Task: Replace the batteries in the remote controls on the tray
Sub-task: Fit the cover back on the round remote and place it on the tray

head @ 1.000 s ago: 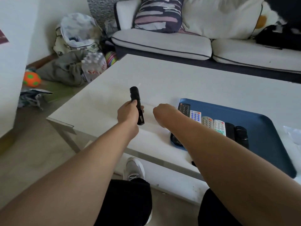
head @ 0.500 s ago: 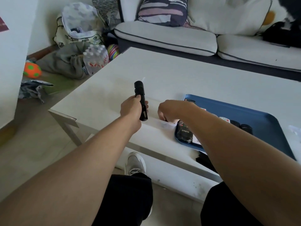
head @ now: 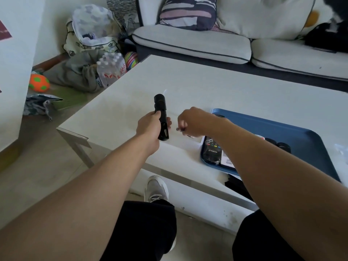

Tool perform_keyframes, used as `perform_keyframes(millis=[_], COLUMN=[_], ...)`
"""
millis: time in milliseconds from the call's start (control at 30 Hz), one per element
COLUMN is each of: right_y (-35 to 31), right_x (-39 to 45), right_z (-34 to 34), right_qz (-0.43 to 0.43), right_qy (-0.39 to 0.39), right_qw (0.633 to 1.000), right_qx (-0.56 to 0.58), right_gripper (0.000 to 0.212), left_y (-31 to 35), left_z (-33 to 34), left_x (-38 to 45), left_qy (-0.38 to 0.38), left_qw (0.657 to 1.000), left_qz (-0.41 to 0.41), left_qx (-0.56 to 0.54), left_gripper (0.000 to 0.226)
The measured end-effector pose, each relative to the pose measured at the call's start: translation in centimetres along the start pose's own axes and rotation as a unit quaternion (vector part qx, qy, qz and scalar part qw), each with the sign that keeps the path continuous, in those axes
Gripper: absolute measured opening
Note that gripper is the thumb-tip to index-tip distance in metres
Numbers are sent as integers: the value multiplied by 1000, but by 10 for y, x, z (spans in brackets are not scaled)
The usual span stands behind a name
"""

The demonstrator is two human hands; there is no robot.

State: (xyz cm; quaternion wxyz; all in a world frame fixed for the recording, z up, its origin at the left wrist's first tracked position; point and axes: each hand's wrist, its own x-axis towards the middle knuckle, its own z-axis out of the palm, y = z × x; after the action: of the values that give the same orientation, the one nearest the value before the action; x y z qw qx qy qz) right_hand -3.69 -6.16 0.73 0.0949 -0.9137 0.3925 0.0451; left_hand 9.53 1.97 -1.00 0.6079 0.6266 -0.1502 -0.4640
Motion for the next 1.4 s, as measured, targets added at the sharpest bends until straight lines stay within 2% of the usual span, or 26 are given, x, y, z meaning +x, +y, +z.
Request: perform_keyframes(millis=[67, 100, 133, 200, 233, 267, 300, 333, 500, 600, 733, 800, 1000, 1200, 1400], right_y=[7, 10, 12, 17, 21, 21, 26, 24, 35, 42, 53, 57, 61, 66, 74], right_x=[-8, -16, -25, -46, -56, -62, -72, -74, -102, -119, -138, -146, -162, -168, -183], right_z=[-10, -16, -20, -26, -29, -30, -34, -33, -40, -44, -46, -46, -50, -48, -52], right_qz=[35, 60, 76, 87, 85, 86, 84, 85, 88, 89, 109, 125, 132, 132, 119], right_qy=[55, 79, 91, 72, 51, 28, 17, 1, 12, 37, 66, 65, 34, 62, 44], right_qw=[984, 951, 890, 710, 627, 566, 531, 512, 485, 465, 405, 392, 403, 453, 448], right_qx=[167, 294, 441, 695, 773, 819, 843, 855, 870, 880, 906, 909, 905, 879, 885], right_gripper=[7, 8, 9, 10, 12, 13, 14, 14, 18, 10, 13, 16, 17, 20, 31], left_y=[0, 0, 0, 1, 1, 0, 2, 1, 0, -1, -2, 0, -2, -4, -6], left_z=[0, 1, 1, 4, 8, 9, 17, 18, 45, 59, 75, 80, 95, 109, 115], left_x=[-2, -3, -3, -8, -13, -16, -23, -26, -55, -70, -85, -91, -101, -104, -102], left_qy=[-6, -10, -13, -26, -36, -45, -62, -71, -138, -181, -225, -237, -244, -263, -266], left_qw=[1000, 1000, 999, 999, 998, 998, 997, 997, 989, 980, 967, 964, 961, 961, 961], left_qz=[-1, 2, 3, 8, 11, 14, 17, 16, 17, 26, 34, 32, 38, 29, 25], left_qx=[-12, -21, -30, -42, -42, -39, -31, -24, 40, 78, 115, 116, 126, 76, 73], left_gripper=[19, 18, 17, 20, 21, 22, 22, 22, 25, 27, 31, 34, 35, 27, 24])
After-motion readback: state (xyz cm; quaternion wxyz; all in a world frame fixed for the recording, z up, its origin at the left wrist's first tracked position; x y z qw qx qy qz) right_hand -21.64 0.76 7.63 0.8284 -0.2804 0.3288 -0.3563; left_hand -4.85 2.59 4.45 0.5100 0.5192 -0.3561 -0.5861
